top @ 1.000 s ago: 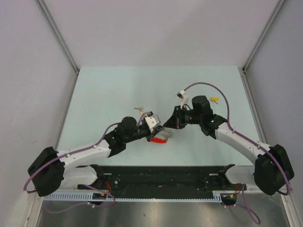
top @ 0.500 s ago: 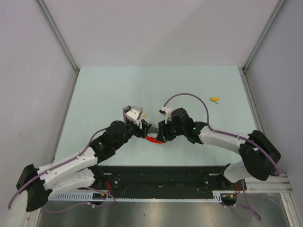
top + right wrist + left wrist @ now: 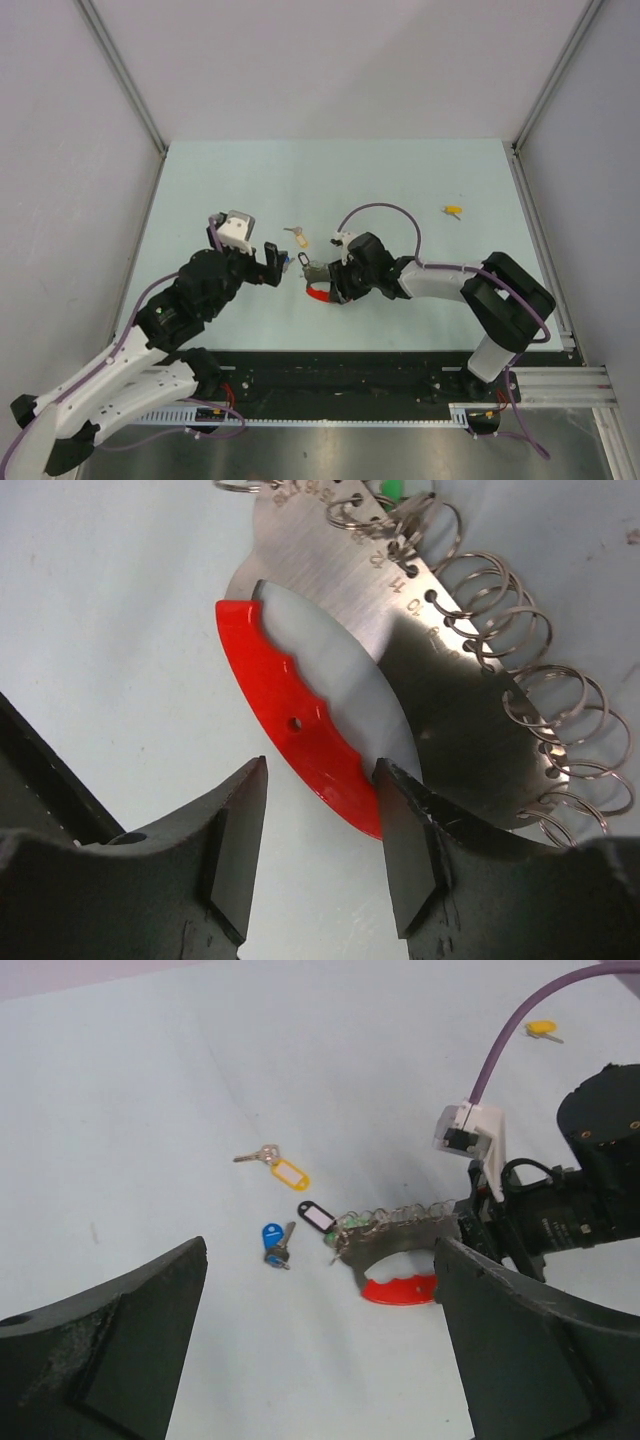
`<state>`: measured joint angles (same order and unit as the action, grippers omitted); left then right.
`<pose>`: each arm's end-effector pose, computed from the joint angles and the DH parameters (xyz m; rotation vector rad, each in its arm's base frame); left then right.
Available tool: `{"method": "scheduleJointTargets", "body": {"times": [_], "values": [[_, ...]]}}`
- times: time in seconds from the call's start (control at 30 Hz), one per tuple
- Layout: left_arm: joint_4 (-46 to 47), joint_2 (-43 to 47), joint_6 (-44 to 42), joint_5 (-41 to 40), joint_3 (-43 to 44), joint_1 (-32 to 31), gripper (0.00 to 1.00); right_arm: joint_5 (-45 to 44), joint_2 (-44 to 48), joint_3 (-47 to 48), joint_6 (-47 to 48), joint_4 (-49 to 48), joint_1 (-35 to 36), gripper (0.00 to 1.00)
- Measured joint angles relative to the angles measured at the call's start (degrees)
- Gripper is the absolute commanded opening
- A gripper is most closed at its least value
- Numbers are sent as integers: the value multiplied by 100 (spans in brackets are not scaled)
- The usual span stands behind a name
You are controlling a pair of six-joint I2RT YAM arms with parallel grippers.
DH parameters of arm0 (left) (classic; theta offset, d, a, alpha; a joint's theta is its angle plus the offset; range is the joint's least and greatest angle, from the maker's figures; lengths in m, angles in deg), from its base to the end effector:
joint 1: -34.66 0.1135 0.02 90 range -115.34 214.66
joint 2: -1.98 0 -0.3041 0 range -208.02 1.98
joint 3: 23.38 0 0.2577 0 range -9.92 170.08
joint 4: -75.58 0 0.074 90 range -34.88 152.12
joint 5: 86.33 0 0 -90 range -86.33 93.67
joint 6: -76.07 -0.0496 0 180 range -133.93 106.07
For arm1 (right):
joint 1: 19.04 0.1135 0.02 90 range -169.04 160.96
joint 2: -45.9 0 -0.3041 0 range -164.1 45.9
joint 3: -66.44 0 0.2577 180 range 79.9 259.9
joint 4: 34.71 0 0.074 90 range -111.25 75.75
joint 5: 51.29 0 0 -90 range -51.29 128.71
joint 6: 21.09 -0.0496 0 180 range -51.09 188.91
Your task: Put the keys on the keyring
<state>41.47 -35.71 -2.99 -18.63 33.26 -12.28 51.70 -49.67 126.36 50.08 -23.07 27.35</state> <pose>0.1085 -0.0886 0.3518 0.2996 1.8051 -0.3578 0.2277 0.2552 0.1761 -0.7098 2.4228 0.7733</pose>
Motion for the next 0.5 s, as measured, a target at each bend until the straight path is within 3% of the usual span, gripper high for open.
{"method": "scheduleJointTargets", "body": {"times": [0.23, 0.5], "values": [[-420, 76, -393, -105, 136, 210, 100, -35, 125, 142, -177, 667, -103, 68], [-382, 188, -570, 466, -345, 866, 100, -280, 544, 127, 103, 1755, -70, 69]]}}
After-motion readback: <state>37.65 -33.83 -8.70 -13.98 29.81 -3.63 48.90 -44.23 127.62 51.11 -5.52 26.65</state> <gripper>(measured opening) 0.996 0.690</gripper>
